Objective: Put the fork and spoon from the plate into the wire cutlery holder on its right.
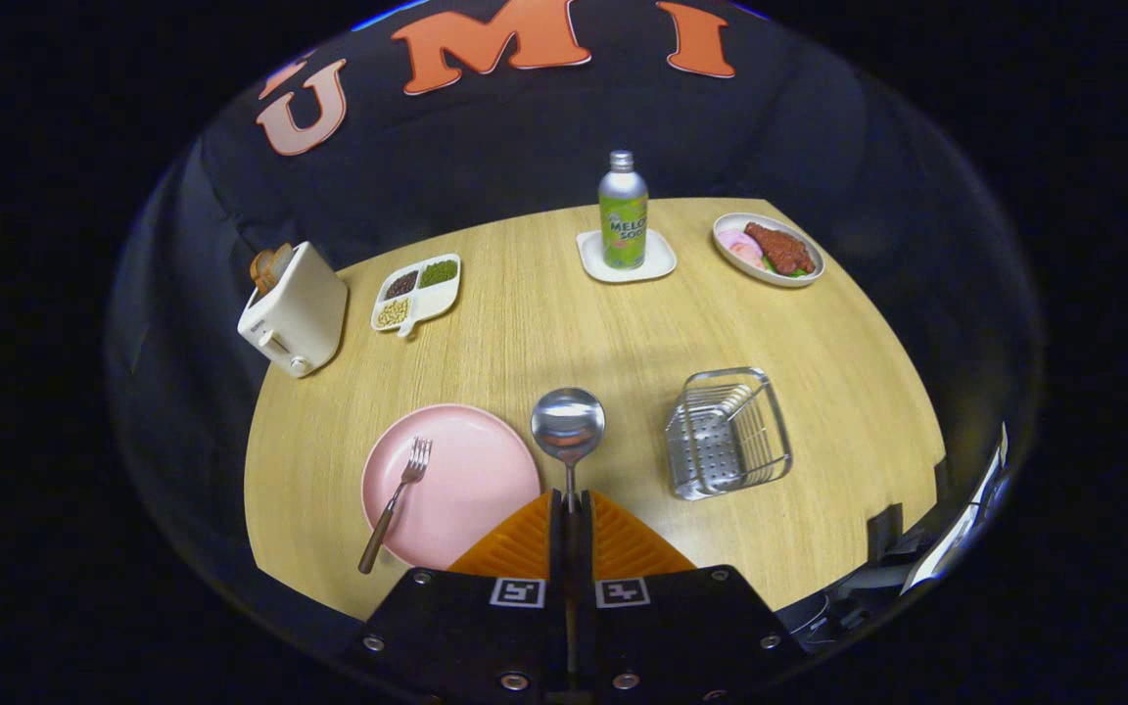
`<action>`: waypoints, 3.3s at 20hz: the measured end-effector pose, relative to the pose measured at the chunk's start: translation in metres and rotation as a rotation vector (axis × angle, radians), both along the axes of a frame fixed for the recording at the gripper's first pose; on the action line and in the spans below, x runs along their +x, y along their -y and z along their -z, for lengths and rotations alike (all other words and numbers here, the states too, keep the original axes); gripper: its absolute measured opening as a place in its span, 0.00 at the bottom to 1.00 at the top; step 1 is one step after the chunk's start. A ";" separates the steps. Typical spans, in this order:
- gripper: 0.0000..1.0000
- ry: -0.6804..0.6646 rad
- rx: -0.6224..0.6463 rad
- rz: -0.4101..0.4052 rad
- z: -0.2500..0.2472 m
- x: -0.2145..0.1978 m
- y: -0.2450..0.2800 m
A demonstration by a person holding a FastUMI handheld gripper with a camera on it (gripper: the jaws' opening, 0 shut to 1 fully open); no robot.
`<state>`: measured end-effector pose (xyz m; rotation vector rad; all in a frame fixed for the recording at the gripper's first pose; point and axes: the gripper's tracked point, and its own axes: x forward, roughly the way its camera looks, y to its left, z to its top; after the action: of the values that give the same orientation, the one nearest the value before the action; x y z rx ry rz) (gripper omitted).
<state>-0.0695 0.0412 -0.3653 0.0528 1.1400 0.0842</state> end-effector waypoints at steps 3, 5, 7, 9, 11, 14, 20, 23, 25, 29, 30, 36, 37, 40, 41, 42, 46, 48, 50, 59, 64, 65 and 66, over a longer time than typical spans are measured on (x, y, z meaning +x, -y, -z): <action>0.05 0.027 -0.038 0.034 -0.013 0.007 0.040; 0.05 0.017 -0.064 0.048 -0.010 0.009 0.063; 0.04 -0.014 -0.081 0.044 -0.002 0.006 0.078; 0.04 -0.045 -0.088 0.033 0.008 0.006 0.088; 0.04 -0.077 -0.095 0.022 0.019 0.006 0.093; 0.05 -0.112 -0.107 0.009 0.037 0.009 0.098; 0.09 -0.106 -0.094 -0.007 0.051 0.028 0.098; 0.08 -0.051 -0.059 -0.010 0.044 0.043 0.092; 0.08 0.019 -0.017 -0.009 0.030 0.055 0.081; 0.12 0.222 -0.020 -0.015 -0.010 0.084 0.074; 0.14 0.273 -0.022 -0.009 -0.023 0.090 0.072; 0.51 0.524 -0.045 -0.027 -0.107 0.112 0.049; 0.55 0.575 -0.052 -0.032 -0.121 0.114 0.044; 0.74 0.700 -0.058 -0.041 -0.164 0.119 0.025; 0.77 0.728 -0.055 -0.043 -0.173 0.120 0.018; 0.82 0.753 -0.051 -0.043 -0.181 0.120 0.012; 0.94 0.818 -0.023 -0.038 -0.207 0.120 -0.012; 0.97 0.844 -0.016 -0.038 -0.215 0.119 -0.027; 0.97 0.846 -0.002 -0.049 -0.216 0.117 -0.047; 0.97 0.701 0.033 -0.136 -0.151 0.087 -0.143; 0.97 0.506 0.035 -0.164 -0.082 0.058 -0.176; 0.97 0.468 0.035 -0.159 -0.070 0.053 -0.179; 0.98 0.417 0.037 -0.153 -0.053 0.047 -0.183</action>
<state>-0.0228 0.2246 -0.3118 -0.0188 0.7246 0.2411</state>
